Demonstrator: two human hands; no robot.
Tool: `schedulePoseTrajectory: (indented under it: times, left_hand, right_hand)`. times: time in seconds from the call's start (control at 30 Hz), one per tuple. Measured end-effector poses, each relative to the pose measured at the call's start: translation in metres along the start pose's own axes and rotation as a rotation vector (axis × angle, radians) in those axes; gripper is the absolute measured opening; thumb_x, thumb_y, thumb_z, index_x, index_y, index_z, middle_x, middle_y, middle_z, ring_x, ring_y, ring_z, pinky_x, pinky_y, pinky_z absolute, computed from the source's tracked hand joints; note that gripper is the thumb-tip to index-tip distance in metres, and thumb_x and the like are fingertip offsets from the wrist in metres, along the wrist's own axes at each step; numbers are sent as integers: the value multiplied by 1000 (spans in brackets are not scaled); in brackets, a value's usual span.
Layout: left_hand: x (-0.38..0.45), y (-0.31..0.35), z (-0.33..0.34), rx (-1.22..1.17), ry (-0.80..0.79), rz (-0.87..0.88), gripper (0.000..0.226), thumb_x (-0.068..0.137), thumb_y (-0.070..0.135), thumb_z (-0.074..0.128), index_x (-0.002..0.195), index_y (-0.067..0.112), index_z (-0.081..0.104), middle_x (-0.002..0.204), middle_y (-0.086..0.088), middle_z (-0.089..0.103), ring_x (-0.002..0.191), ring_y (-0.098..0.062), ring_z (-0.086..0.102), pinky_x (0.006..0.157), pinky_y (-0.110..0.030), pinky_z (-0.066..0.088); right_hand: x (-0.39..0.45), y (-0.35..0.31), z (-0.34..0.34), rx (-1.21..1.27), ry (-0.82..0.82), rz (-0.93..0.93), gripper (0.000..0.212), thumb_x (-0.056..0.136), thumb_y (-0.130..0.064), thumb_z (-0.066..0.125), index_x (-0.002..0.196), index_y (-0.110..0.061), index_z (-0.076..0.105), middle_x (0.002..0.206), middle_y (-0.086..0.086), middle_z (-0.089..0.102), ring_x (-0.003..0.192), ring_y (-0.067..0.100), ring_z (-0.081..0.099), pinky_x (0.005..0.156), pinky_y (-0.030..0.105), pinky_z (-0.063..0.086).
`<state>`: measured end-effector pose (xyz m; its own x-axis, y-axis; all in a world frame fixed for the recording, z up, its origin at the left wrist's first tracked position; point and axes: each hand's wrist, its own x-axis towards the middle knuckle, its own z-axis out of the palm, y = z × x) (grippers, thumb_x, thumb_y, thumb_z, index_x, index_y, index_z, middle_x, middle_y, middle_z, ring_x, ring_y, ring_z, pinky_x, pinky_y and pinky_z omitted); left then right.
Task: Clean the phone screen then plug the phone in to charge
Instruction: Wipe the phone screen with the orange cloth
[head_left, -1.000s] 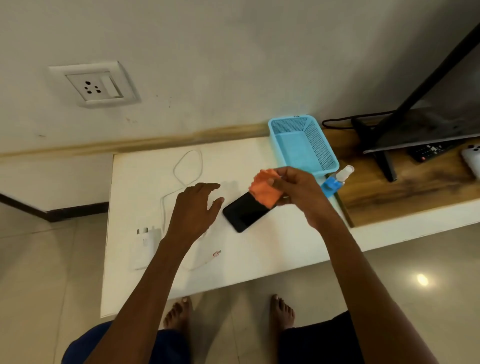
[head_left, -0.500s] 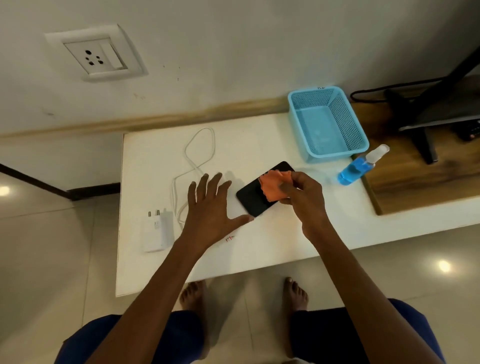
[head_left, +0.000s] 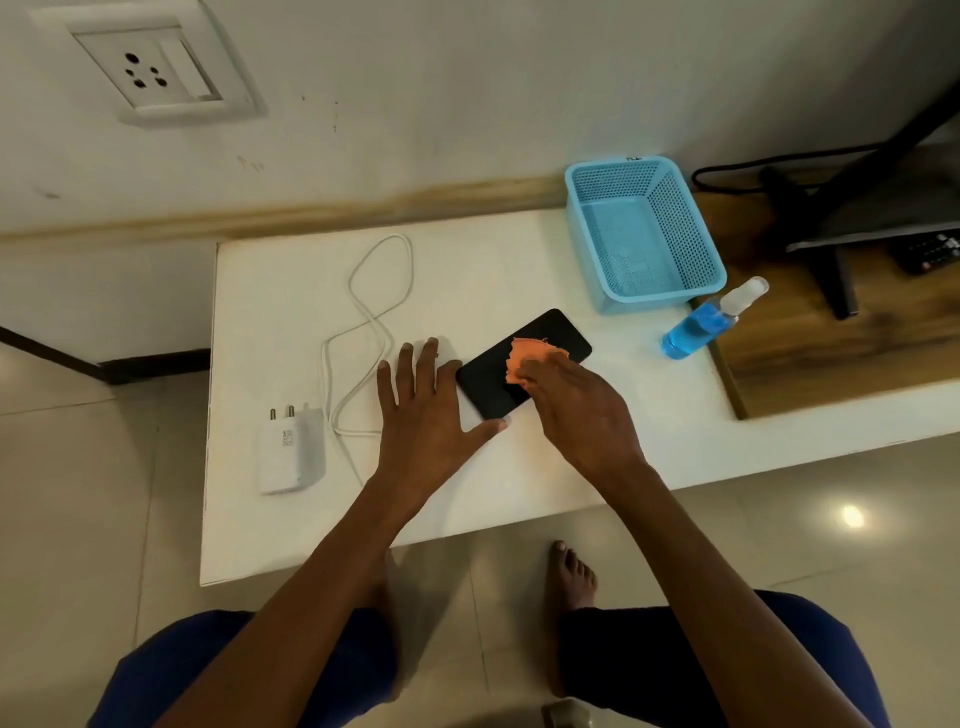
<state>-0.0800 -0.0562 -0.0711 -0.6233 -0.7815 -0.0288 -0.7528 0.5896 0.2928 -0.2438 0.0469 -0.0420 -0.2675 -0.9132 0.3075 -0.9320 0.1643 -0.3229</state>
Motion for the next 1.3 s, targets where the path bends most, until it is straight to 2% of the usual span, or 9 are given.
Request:
schedulePoseTrajectory:
  times: [0.17, 0.23, 0.37, 0.47, 0.53, 0.6, 0.7, 0.9, 1.3]
  left_hand:
    - [1, -2, -1, 0, 9, 16, 92, 75, 81, 52, 140, 17, 45, 161, -12, 23, 150, -36, 13, 120, -54, 0]
    - [1, -4, -2, 6, 14, 22, 90, 75, 80, 52, 140, 18, 45, 161, -12, 23, 150, -37, 13, 120, -54, 0]
    - [3, -5, -1, 3, 3, 25, 90, 74, 81, 53, 141, 20, 45, 162, -12, 22, 151, -36, 11, 119, -53, -2]
    - [4, -5, -1, 12, 9, 24, 91, 74, 80, 54, 141, 20, 45, 161, -12, 23, 150, -37, 12, 119, -53, -2]
    - [4, -5, -1, 15, 10, 25, 91, 74, 81, 54, 141, 20, 46, 161, -13, 24, 150, -37, 13, 119, -53, -2]
    - [6, -5, -1, 18, 7, 24, 90, 74, 80, 53, 141, 21, 45, 161, -13, 23, 150, -37, 13, 119, -53, -1]
    - [8, -6, -2, 19, 9, 26, 88, 75, 80, 54, 141, 23, 46, 162, -12, 22, 150, -37, 12, 119, -53, -2]
    - [9, -7, 1, 21, 7, 29, 87, 75, 81, 53, 141, 25, 45, 162, -11, 21, 150, -37, 10, 119, -55, -2]
    - [10, -6, 3, 42, 33, 24, 87, 74, 81, 53, 139, 23, 48, 160, -11, 28, 149, -39, 17, 118, -57, 2]
  right_hand:
    - [-4, 9, 4, -4, 1, -216, 27, 90, -9, 59, 113, 0, 70, 117, 15, 71, 110, 29, 67, 99, 29, 47]
    - [-4, 13, 0, 35, -32, -204, 29, 90, -6, 62, 118, -1, 69, 123, 16, 68, 113, 31, 67, 98, 33, 48]
    - [-3, 17, -6, 82, 29, -186, 36, 81, 9, 70, 116, -2, 70, 123, 16, 69, 120, 25, 61, 109, 21, 36]
    - [-7, 19, 0, -46, -93, -191, 50, 75, 9, 78, 123, 5, 65, 127, 22, 64, 117, 38, 63, 102, 44, 42]
    - [-12, 22, 3, -66, -197, -211, 56, 85, 0, 72, 136, 4, 52, 141, 22, 53, 129, 39, 53, 107, 48, 39]
    - [-17, 20, 4, -52, -381, -127, 61, 102, -24, 50, 153, -10, 19, 162, 12, 22, 150, 30, 23, 120, 47, 26]
    - [-24, 25, 8, -185, -514, -69, 66, 104, -51, 25, 155, -25, -8, 165, 0, -12, 153, 20, -10, 125, 46, 9]
    - [-23, 26, 3, -330, -528, -36, 66, 101, -60, 16, 158, -28, 5, 167, 6, -4, 153, 29, -4, 122, 56, 8]
    - [-25, 14, 7, -244, -537, -70, 70, 101, -59, 9, 159, -21, -2, 166, -1, -11, 153, 20, -12, 122, 55, 4]
